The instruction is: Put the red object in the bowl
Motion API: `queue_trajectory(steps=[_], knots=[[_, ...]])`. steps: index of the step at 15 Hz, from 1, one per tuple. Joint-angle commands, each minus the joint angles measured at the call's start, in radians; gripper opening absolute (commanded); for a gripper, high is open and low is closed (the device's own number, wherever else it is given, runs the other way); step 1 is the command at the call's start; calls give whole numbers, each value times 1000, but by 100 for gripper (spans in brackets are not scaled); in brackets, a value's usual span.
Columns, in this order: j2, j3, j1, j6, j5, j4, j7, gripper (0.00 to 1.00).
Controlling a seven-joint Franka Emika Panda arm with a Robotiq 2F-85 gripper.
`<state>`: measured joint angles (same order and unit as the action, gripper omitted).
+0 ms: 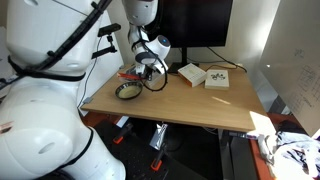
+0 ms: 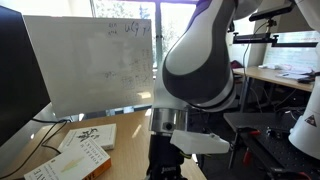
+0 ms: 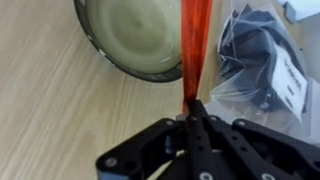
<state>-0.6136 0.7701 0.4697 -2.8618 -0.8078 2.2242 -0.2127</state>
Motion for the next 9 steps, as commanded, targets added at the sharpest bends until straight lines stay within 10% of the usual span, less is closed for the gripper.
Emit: queue_trajectory(steps=[1, 9], knots=[[-64, -67, 21, 230, -115, -51, 222, 0], [-62, -393, -256, 641, -207, -162, 404, 0]])
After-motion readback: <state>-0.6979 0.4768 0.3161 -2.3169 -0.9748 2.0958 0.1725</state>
